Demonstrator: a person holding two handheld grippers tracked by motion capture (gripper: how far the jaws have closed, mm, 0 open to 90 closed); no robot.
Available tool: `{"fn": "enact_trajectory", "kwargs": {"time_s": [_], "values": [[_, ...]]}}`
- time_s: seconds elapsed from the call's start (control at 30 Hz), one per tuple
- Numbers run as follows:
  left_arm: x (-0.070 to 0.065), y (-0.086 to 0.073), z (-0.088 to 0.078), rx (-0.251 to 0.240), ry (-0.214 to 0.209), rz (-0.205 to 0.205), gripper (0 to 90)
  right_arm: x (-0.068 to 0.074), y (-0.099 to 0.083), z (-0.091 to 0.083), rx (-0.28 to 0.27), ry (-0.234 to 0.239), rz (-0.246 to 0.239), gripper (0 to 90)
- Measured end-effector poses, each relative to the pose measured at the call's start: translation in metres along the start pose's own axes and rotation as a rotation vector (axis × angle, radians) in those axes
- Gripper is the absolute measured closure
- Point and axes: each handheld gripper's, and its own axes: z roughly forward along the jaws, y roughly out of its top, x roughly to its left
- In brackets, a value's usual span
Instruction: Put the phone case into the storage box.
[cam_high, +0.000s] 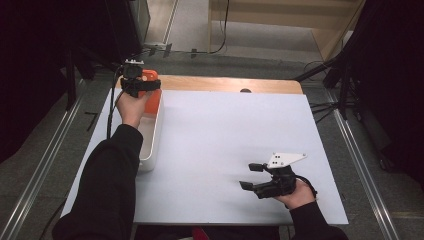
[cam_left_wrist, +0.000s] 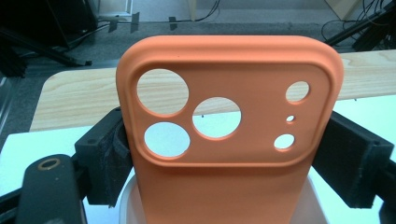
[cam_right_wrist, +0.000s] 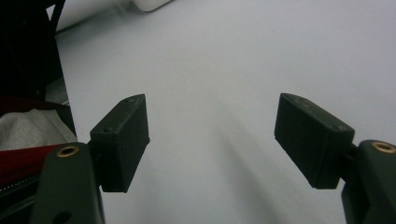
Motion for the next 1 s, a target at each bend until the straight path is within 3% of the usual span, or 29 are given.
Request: {"fn": "enact_trajectory", "kwargs": {"time_s": [0.43, 0.5, 0.57, 1.0], "values": [[-0.0031, -0.0028, 0.004, 0.032, 0.008, 0.011, 14.5, 0.0005, -0.0002, 0.0015, 0.001, 0.006, -0.002, 24.9], [-0.0026, -0.0023, 0.004, 0.031, 0.013, 0.004, 11.3, 0.0006, -0.0003, 0.0019, 0.001, 0.01, -0.001, 24.9], [-0.0008, -0.002, 0.0057, 0.049, -0.002, -0.022, 1.2, 0.0014, -0.0005, 0.003, 0.004, 0.014, 0.008, 24.9], [0.0052, 0.0005, -0.0008, 0.05, -0.029, -0.026, 0.0, 0.0009, -0.0004, 0.0038, 0.004, 0.014, 0.0, 24.9]]}}
